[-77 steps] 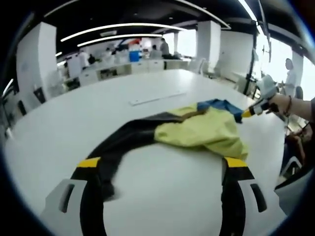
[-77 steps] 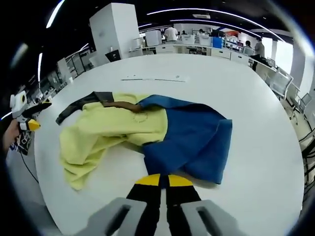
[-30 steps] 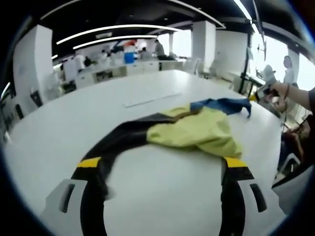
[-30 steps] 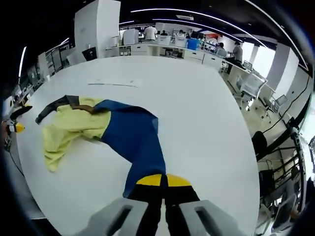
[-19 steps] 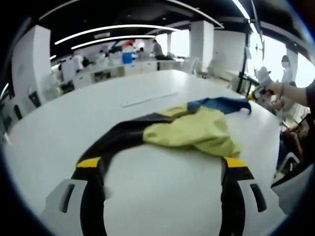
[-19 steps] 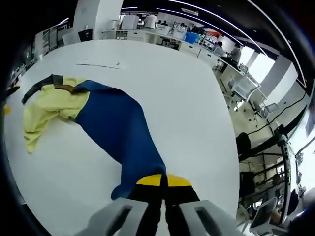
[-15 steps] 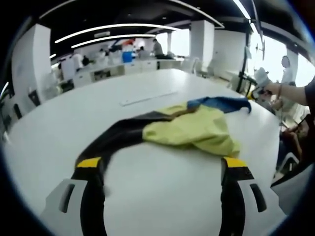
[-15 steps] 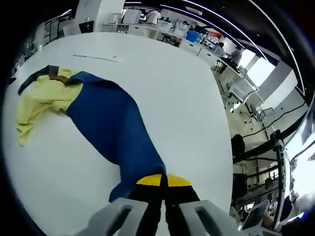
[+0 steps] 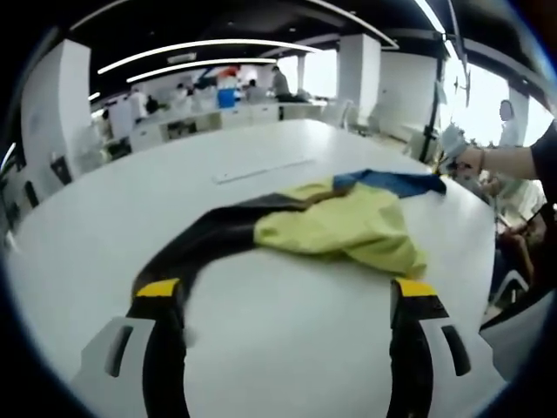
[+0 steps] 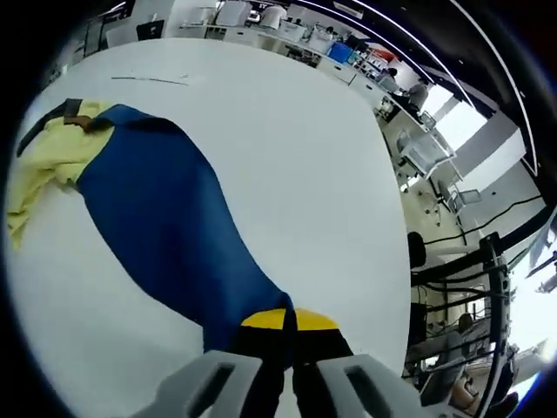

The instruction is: Fold the garment on the visible template until the final outline fits inside the template.

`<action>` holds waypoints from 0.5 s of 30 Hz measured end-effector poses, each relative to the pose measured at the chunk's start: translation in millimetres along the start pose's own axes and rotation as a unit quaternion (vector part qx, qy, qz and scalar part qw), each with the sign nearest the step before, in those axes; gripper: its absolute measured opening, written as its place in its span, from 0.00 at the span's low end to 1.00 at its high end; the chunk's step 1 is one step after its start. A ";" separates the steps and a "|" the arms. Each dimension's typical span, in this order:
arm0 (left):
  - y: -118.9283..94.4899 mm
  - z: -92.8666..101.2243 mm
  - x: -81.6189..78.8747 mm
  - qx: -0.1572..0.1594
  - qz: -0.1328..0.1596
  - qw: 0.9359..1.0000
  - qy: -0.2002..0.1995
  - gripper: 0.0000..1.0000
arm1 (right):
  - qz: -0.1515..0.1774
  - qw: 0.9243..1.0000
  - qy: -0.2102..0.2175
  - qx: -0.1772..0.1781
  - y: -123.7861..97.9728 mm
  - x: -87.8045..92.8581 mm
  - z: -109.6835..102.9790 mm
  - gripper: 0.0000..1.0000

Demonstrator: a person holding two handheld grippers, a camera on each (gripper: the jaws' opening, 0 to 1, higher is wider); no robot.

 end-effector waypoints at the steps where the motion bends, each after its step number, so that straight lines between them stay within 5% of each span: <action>1: 0.3 0.1 -0.1 0.001 -0.001 1.000 0.000 0.94 | -0.003 1.000 -0.001 0.003 2.4 -0.1 1.6 0.00; 15: 3.7 0.4 -0.9 0.010 -0.008 1.000 0.006 0.94 | -0.016 1.000 -0.001 0.023 20.2 -2.9 15.2 0.00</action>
Point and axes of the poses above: the point that each gripper's makers call its tool centre point, and the gripper's own axes: y roughly forward along the fingers, z roughly to its right, x roughly out of its underside, the point moved 8 cm from there along -y, roughly backward along the fingers, and after that the axes turned 12 degrees about y, right-handed, at the moved point
